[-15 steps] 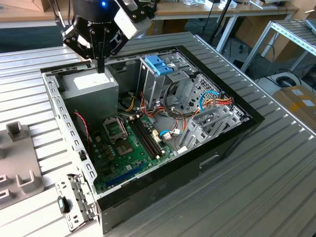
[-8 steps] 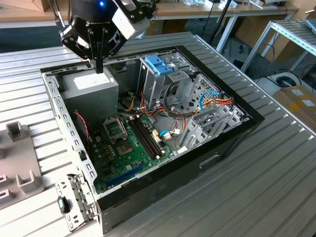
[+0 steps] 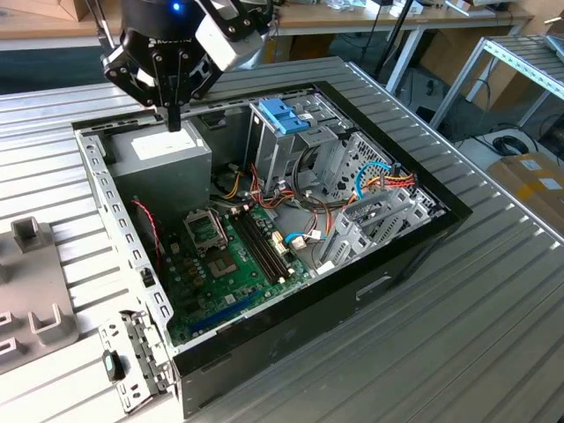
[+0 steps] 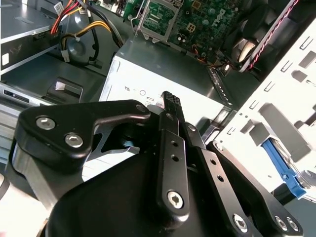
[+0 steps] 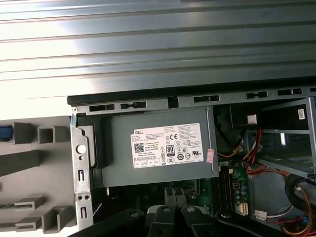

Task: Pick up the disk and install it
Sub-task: 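Reach for the disk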

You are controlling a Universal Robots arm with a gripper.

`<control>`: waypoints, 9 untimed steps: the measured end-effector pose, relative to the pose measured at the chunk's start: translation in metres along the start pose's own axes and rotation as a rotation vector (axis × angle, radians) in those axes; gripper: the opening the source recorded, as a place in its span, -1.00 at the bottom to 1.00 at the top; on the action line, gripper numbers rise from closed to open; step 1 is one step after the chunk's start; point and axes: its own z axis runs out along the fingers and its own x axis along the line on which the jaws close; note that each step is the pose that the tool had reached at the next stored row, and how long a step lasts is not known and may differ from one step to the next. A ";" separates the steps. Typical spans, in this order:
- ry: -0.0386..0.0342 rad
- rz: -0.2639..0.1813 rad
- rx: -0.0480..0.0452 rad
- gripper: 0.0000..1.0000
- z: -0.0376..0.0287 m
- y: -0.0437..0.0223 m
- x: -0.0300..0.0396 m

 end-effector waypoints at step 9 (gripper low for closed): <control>0.0000 0.000 0.0000 -0.80 -0.0001 -0.0004 0.0049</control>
